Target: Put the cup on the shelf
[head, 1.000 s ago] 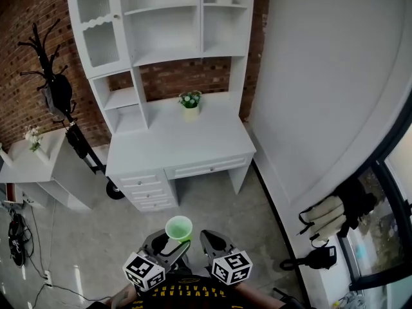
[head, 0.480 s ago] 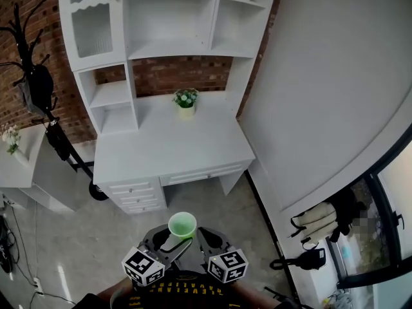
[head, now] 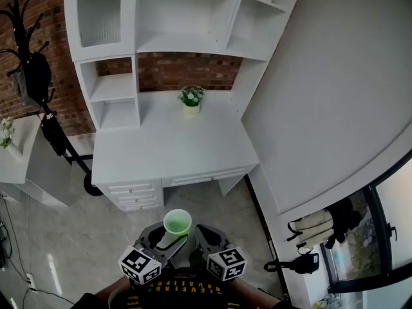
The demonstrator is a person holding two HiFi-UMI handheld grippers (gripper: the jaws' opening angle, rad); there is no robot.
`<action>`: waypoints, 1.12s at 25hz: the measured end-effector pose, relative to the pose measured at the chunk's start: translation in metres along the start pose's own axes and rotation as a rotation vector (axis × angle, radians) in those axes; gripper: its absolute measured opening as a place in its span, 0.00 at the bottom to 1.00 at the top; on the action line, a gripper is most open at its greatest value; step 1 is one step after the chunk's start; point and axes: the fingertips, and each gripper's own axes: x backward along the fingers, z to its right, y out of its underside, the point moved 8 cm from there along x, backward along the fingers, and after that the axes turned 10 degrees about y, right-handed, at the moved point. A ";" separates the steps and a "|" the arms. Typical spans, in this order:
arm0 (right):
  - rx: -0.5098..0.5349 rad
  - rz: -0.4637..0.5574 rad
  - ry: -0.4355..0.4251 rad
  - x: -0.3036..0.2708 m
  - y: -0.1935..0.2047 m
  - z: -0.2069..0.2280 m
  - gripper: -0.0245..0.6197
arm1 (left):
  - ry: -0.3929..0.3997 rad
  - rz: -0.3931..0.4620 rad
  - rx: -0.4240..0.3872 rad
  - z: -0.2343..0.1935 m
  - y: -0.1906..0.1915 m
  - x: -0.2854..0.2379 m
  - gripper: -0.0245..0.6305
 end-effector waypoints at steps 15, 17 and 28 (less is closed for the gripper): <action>0.026 0.012 -0.170 -0.089 -0.042 0.026 0.05 | -0.203 0.010 -0.045 -0.071 -0.031 -0.017 0.40; 0.008 0.016 -0.170 -0.101 -0.053 0.046 0.05 | -0.228 0.008 -0.052 -0.085 -0.039 -0.032 0.40; -0.036 0.056 -0.212 -0.162 -0.116 0.146 0.05 | -0.349 0.074 -0.098 -0.147 -0.105 -0.126 0.40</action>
